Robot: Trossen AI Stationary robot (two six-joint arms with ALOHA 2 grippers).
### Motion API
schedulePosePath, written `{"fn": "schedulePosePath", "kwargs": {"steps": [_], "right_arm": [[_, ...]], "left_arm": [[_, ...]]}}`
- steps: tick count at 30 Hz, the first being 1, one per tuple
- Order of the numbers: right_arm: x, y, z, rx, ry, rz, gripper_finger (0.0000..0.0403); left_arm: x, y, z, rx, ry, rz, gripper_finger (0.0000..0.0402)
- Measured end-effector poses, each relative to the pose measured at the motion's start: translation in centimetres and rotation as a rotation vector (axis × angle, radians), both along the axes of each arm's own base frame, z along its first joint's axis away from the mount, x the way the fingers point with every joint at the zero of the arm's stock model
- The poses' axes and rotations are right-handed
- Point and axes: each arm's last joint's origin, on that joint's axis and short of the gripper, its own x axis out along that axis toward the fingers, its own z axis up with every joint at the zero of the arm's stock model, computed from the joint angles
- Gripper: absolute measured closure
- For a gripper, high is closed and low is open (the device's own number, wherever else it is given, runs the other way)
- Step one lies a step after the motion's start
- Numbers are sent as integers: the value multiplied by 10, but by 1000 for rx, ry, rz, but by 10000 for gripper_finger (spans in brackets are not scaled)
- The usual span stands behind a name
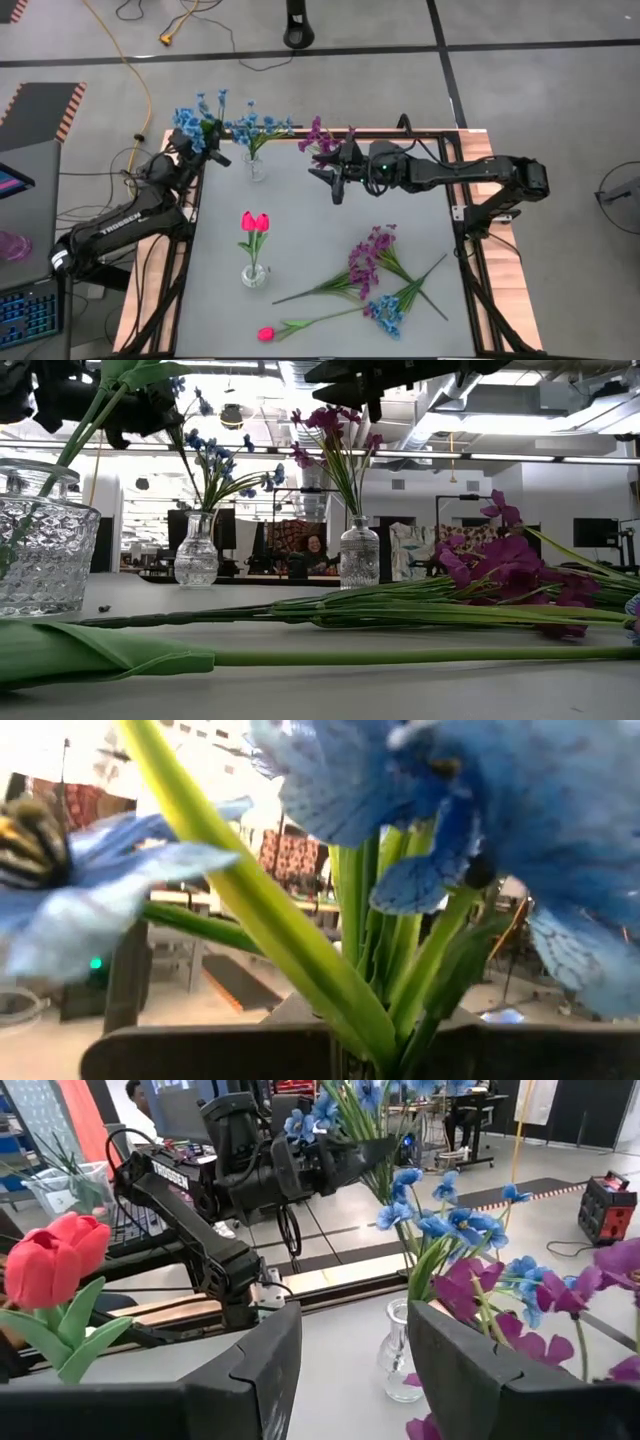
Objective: Sort flowers into vase by color
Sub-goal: Put the left blue flower into the top left transparent vase
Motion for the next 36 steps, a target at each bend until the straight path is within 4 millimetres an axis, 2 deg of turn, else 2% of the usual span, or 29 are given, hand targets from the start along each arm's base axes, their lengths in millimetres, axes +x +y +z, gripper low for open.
{"fn": "schedulePosePath", "kwargs": {"steps": [13, 21, 29, 36], "right_arm": [[0, 0, -2, -4, 20, 1, 193], [0, 0, -2, -4, 18, 1, 193], [0, 0, -2, -4, 19, 1, 193], [0, 0, -2, -4, 19, 1, 193]], "left_arm": [[-1, -3, 3, 21, -22, -54, 400], [-6, -7, 22, -76, 61, -59, 400], [0, -2, 12, -167, 92, -69, 400], [13, 10, 0, -239, 174, -47, 399]]}}
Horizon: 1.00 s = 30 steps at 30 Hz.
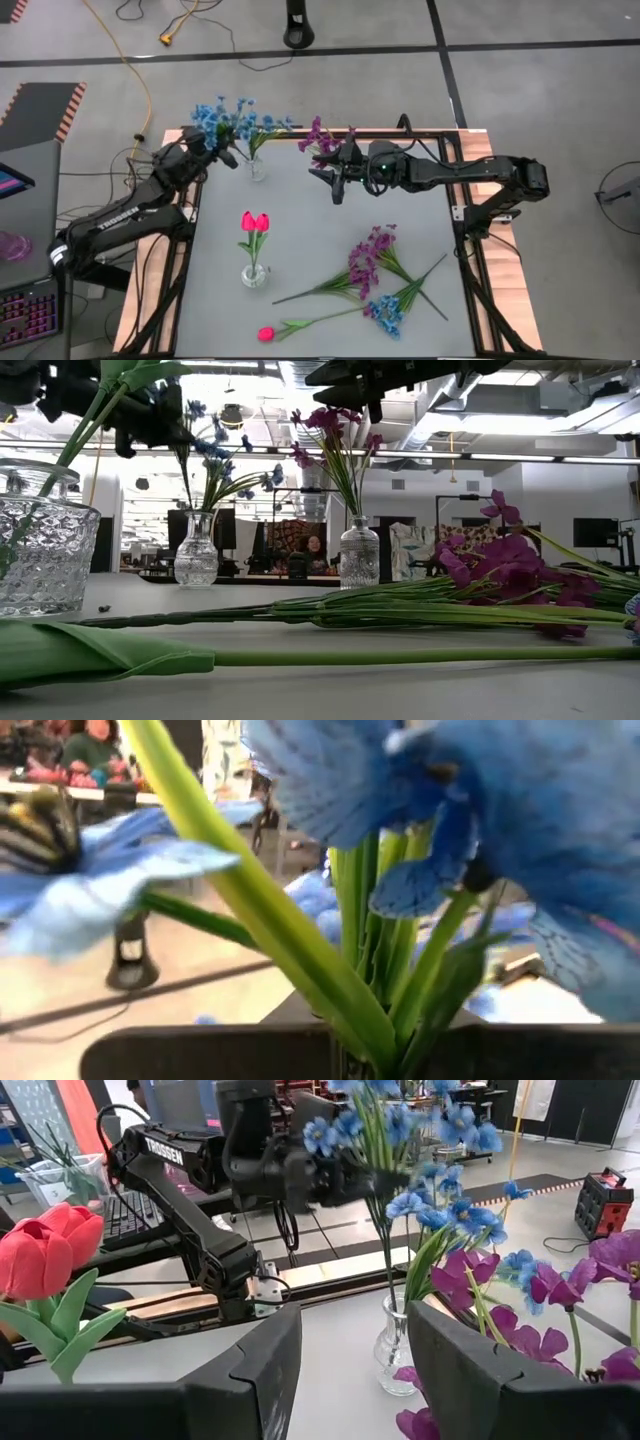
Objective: Sort flowers into vase by color
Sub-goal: Put the left blue flower into the top left transparent vase
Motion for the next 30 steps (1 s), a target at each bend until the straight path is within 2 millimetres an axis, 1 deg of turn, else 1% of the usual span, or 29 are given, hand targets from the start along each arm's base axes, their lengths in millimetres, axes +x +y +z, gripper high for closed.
{"fn": "schedulePosePath", "kwargs": {"steps": [5, 8, 11, 16, 20, 23, 26, 30], "right_arm": [[0, 0, 0, 0, 0, 0, 193], [0, 0, 0, 0, 0, 0, 193], [0, 0, 0, 0, 0, 0, 193], [0, 0, 0, 0, 0, 0, 193], [0, 1, 0, 0, 0, 3, 193], [0, 1, 1, 0, -2, 4, 193], [0, 1, 1, 0, -2, 3, 193], [0, 1, 1, 0, -2, 3, 193]], "left_arm": [[10, 9, -12, -56, 67, 15, 390], [13, 12, -16, -78, 91, 16, 377], [15, 13, -18, -87, 101, 17, 354], [13, 13, -18, -103, 130, 51, 297], [7, 9, -10, -162, 273, 94, 253], [0, 4, -2, -218, 355, 97, 229], [-6, -1, 8, -234, 379, 97, 215], [-12, -7, 16, -236, 417, 90, 210]]}}
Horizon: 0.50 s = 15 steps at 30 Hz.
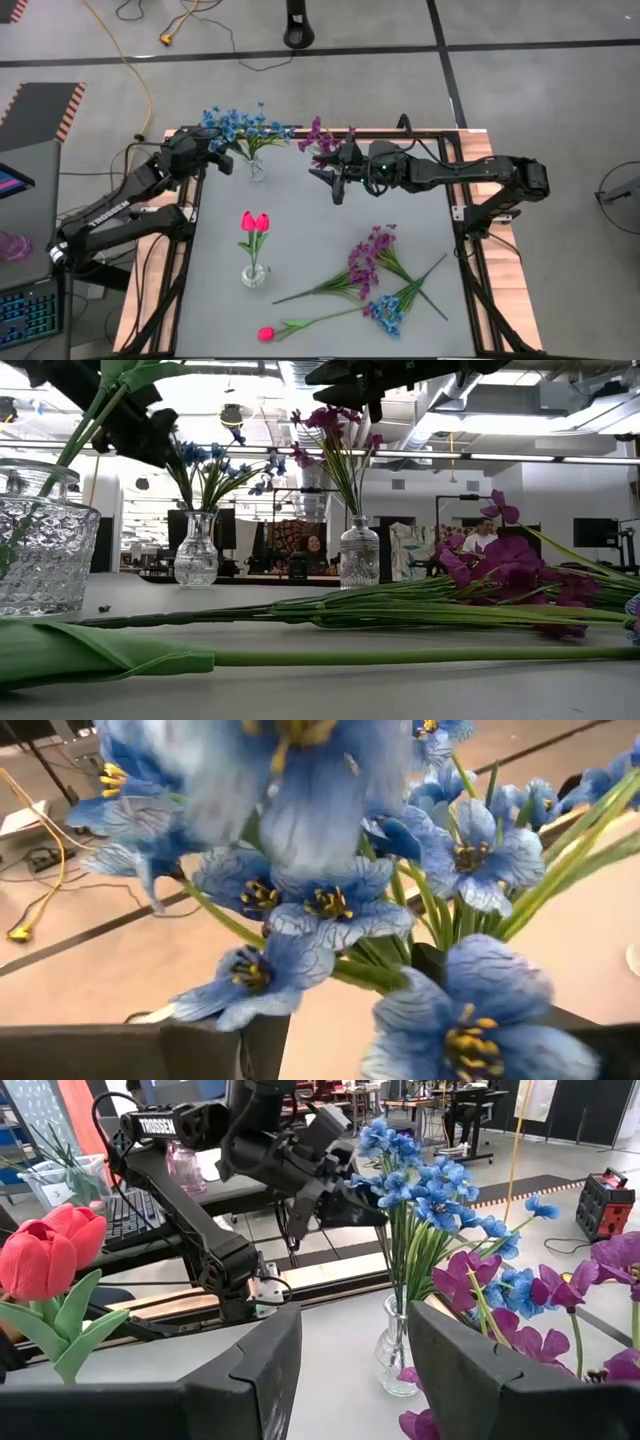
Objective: Sort flowers into vase by color
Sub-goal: Put the left blue flower into the top left transparent vase, then put the right violet flower into the top right transparent vase
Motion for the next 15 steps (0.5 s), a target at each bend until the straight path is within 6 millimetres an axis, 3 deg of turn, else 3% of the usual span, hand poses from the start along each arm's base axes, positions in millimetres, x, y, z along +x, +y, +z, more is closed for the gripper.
{"fn": "schedulePosePath", "kwargs": {"steps": [8, 15], "right_arm": [[0, 0, 0, 0, 0, 0, 193], [-7, 1, 8, -1, -8, 0, 193]], "left_arm": [[-17, -15, 12, -47, 40, -8, 209], [-26, -27, 26, -34, -45, -124, 209]]}}
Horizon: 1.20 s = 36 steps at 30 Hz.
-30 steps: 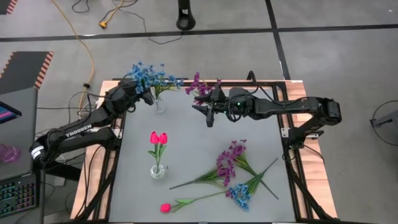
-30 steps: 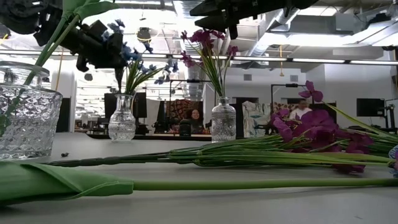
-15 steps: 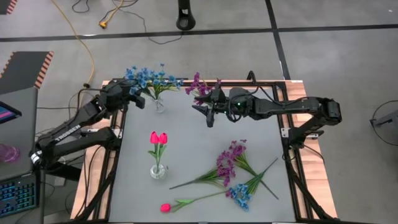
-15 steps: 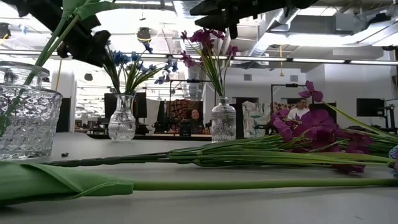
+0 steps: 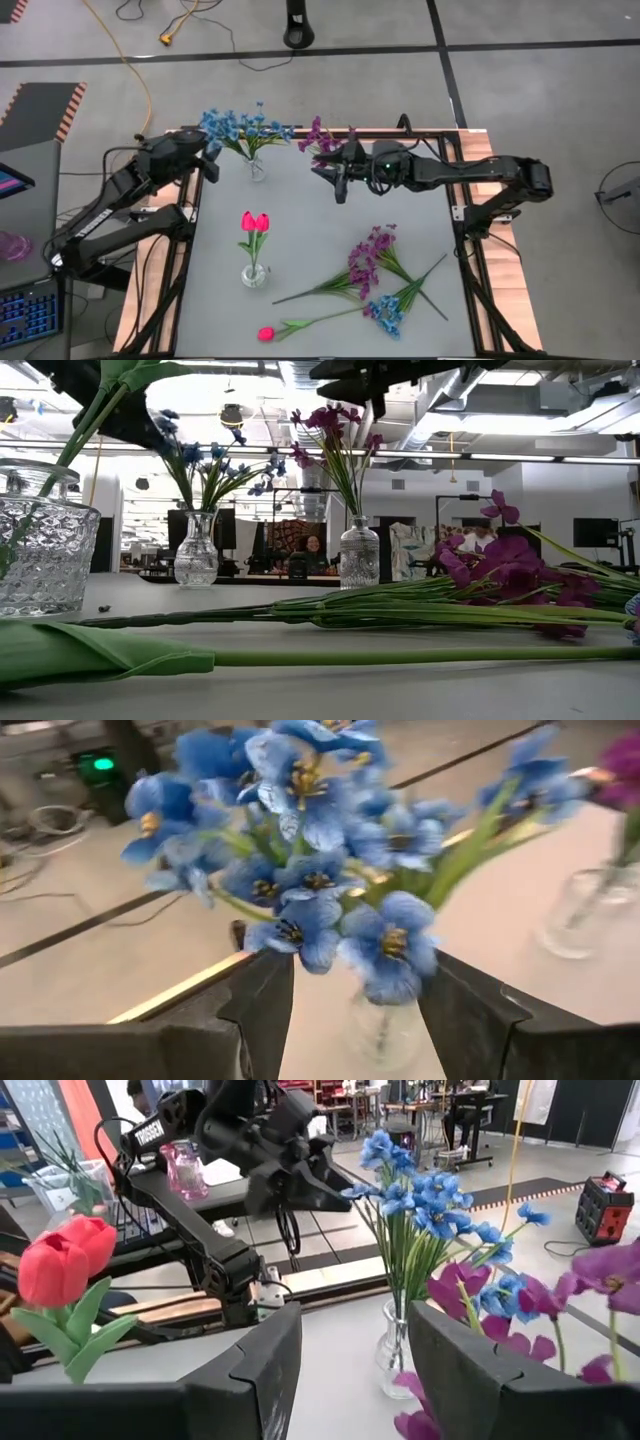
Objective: Sort flowers into vase by color
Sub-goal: Put the right violet flower into the top right transparent vase
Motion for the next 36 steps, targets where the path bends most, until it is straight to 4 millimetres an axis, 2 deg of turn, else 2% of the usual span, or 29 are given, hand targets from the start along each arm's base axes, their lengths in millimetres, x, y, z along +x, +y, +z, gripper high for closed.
{"fn": "schedulePosePath", "kwargs": {"steps": [4, 9, 12, 17, 20, 26, 31, 36], "right_arm": [[-13, 2, 9, 5, 30, 1, 193], [-36, 11, 18, 86, 101, 11, 193], [-51, 18, 22, 148, 151, 16, 193], [-71, 31, 22, 255, 246, 26, 193], [-79, 40, 20, 318, 301, 37, 193], [-88, 62, 9, 479, 438, 81, 193], [-94, 81, -9, 619, 614, 35, 193], [-99, 101, -23, 737, 752, -35, 193]], "left_arm": [[-9, -11, 6, -26, -15, -83, 209], [-21, -29, -1, -138, -18, -244, 209], [-28, -37, -2, -153, -37, -285, 209], [-34, -45, -3, -155, -99, -358, 209], [-34, -47, -11, -182, -129, -389, 209], [-22, -40, -35, -187, -196, -437, 209], [-4, -29, -50, -133, -289, -531, 209], [4, -24, -63, -128, -340, -562, 209]]}}
